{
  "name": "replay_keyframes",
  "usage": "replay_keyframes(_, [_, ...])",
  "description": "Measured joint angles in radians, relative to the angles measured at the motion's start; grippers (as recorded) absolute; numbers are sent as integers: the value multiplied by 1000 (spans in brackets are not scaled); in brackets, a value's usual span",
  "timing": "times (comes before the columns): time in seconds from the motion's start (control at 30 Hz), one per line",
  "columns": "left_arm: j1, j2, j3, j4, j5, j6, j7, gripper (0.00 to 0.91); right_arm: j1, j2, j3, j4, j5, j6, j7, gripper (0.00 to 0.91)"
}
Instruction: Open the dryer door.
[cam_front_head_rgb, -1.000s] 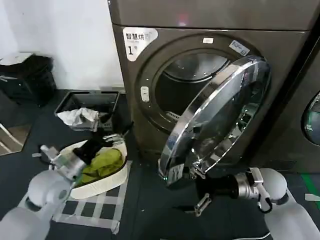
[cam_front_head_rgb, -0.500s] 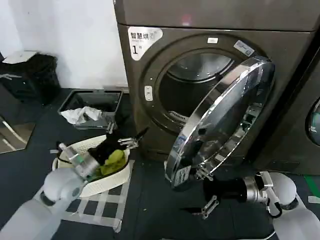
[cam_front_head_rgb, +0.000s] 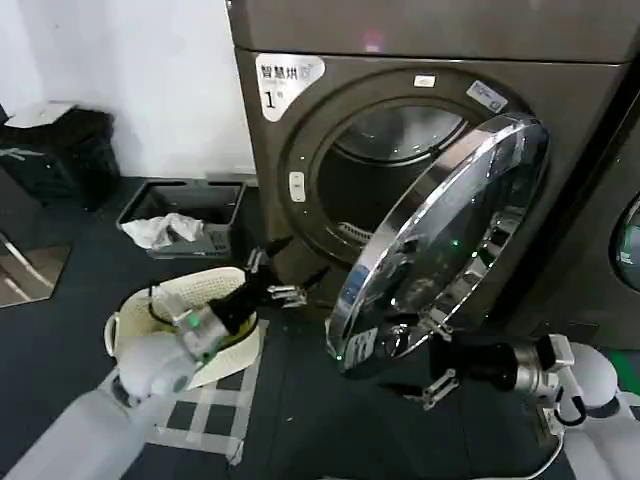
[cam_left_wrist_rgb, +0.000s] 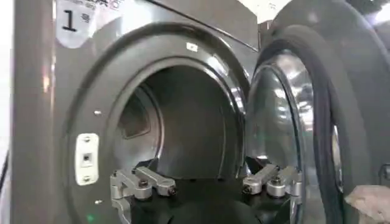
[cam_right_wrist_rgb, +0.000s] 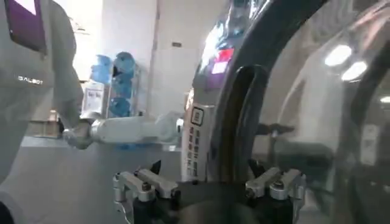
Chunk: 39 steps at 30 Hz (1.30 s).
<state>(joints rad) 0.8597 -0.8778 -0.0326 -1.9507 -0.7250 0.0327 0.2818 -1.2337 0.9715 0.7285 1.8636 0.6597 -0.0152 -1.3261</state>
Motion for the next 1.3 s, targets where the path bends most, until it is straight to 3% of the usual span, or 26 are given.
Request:
replay_keyframes(0.53, [-102, -7, 126, 11, -15, 2, 11, 907, -62, 4, 272, -87, -7, 19, -12, 907])
replay_keyframes(0.97, [-149, -21, 206, 7, -22, 4, 26, 907, -147, 57, 583, -150, -3, 31, 56, 907])
replay_keyframes(1.3, [-181, -29, 270, 4, -31, 7, 44, 907, -198, 104, 816, -170, 76, 45, 205, 907])
